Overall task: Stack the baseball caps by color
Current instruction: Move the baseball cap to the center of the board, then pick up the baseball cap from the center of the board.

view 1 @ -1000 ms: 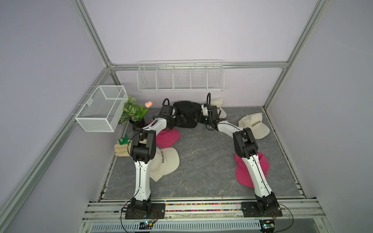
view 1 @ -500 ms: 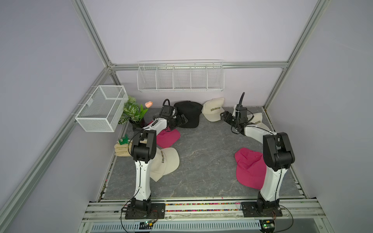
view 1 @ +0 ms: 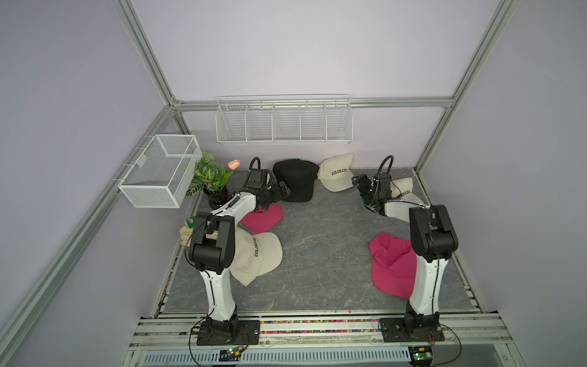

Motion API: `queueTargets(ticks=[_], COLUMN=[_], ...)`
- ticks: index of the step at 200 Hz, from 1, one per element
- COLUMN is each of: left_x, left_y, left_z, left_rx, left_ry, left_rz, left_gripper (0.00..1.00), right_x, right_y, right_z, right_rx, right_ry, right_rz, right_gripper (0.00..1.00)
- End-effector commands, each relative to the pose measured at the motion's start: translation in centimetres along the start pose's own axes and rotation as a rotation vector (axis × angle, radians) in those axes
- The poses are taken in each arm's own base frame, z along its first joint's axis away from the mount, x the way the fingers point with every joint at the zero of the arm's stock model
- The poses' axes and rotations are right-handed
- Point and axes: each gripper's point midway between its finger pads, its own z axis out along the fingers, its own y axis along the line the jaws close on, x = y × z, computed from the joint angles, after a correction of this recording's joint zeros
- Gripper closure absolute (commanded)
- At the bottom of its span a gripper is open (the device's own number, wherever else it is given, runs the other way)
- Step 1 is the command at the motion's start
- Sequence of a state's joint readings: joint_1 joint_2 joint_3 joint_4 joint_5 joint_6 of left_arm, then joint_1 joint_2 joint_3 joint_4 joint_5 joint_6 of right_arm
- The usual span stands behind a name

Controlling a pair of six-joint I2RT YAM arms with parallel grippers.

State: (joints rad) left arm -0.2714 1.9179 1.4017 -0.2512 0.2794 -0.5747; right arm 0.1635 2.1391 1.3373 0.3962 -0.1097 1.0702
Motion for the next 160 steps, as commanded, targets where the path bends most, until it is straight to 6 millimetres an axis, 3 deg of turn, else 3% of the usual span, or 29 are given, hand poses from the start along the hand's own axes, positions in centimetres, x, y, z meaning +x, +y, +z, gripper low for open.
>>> queueTargets(ticks=[1, 13, 17, 46, 85, 105, 123, 145, 160], left_x=[-0.8, -0.7, -0.8, -1.1, -1.0, -1.1, -1.2, -1.0, -0.8], left_y=[0.2, 0.6, 0.6, 0.8, 1.1, 1.0, 0.8, 1.3, 1.1], left_z=[-1.4, -1.9, -2.1, -2.6, -2.4, -2.5, -2.6, -2.0, -1.5], left_rx=[-0.030, -0.044, -0.047, -0.055, -0.066, -0.062, -0.054, -0.057, -0.041], left_ry=[-0.081, -0.100, -0.110, -0.142, -0.135, -0.141, -0.149, -0.146, -0.135], left_rz=[-0.008, -0.010, -0.011, -0.017, -0.019, -0.017, -0.016, -0.022, -0.030], left_gripper=[0.00, 0.00, 0.00, 0.00, 0.00, 0.00, 0.00, 0.00, 0.00], right_x=[0.7, 0.4, 1.8, 2.6, 2.4, 2.1, 1.7, 0.3, -0.9], right_y=[1.1, 0.3, 0.9, 0.1, -1.5, -0.6, 1.3, 4.0, 5.2], right_z=[1.8, 2.5, 2.9, 5.4, 8.2, 9.2, 8.4, 5.4, 2.8], right_rx=[-0.028, -0.016, -0.025, -0.028, -0.001, -0.067, -0.136, -0.175, -0.194], right_ry=[-0.018, -0.047, -0.034, -0.024, -0.058, -0.069, -0.097, -0.166, -0.232], right_rz=[0.076, 0.120, 0.120, 0.173, 0.220, 0.248, 0.229, 0.161, 0.136], right_gripper=[0.05, 0.08, 0.09, 0.17, 0.29, 0.56, 0.75, 0.92, 0.93])
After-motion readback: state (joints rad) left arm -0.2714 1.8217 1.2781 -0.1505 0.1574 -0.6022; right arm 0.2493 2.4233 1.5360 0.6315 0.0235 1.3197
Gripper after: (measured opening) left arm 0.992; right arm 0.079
